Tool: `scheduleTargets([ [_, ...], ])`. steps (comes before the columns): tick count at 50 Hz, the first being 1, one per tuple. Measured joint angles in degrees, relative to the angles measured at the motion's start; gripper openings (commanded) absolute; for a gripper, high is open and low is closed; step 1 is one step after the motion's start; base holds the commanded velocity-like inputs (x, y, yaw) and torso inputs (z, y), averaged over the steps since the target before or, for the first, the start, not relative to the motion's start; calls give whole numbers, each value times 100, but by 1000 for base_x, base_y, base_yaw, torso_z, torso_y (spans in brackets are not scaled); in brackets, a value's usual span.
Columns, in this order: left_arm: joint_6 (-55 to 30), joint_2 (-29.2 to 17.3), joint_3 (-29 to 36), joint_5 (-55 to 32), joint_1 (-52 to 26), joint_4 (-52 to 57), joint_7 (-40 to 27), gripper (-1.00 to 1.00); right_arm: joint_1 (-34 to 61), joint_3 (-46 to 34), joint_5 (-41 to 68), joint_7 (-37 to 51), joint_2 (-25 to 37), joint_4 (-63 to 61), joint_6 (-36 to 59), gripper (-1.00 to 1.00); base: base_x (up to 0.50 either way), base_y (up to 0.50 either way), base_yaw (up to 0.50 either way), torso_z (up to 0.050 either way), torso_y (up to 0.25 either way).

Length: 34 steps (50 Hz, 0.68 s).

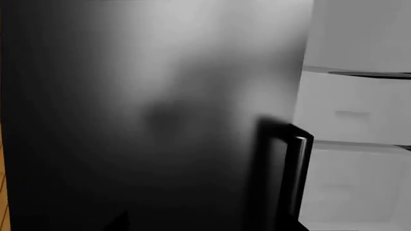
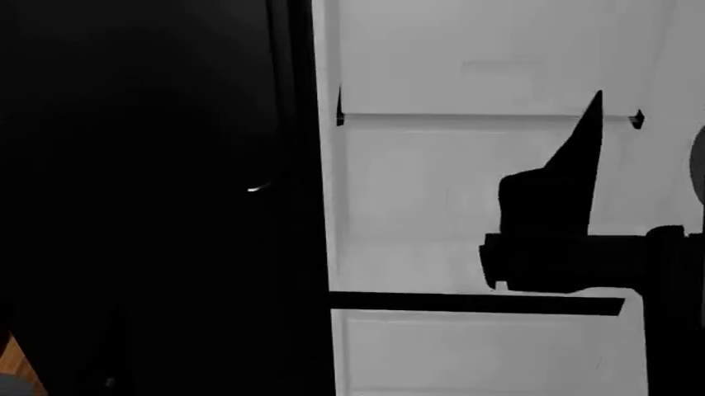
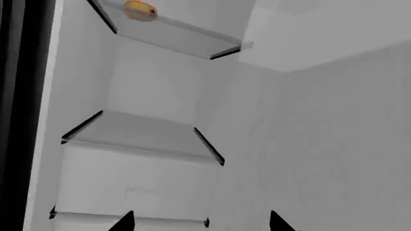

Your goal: Open the fridge door

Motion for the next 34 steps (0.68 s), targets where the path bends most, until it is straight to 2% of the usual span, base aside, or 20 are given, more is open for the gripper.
scheduleTargets([
  [5, 17, -9, 30, -21, -28, -26, 24, 100, 708, -665, 161, 215, 977, -276, -466, 100, 0, -15, 0, 0, 0],
  [9, 30, -17, 51, -34, -41, -41, 37, 100, 1116, -953, 302, 324, 1499, -346, -625, 100, 0, -13, 0, 0, 0],
  [15, 41, -31, 74, -53, -57, -44, 45, 100, 1630, -1064, 588, 425, 1977, -231, -523, 100, 0, -2, 0, 0, 0],
  [17, 47, -35, 80, -60, -62, -48, 48, 100, 1567, -819, 636, 370, 1856, -230, -277, 100, 0, 0, 0, 0, 0],
  [20, 58, -41, 86, -70, -69, -56, 52, 100, 952, 20, 131, -264, 1142, -316, 4, 100, 4, 0, 0, 0, 0],
  [24, 71, -48, 94, -82, -76, -68, 54, 100, 309, 1797, -1338, -1876, -552, -420, 155, 100, 0, 0, -1, 0, 0],
  [29, 83, -57, 102, -94, -82, -79, 51, 100, -68, 4153, -4054, -4716, -2856, -524, 83, 100, 0, 0, -1, 0, 0],
  [34, 84, -64, 120, -101, -90, -82, 43, 100, -358, 5595, -7415, -8121, -4270, -605, 116, 100, 0, 0, -1, 0, 0],
])
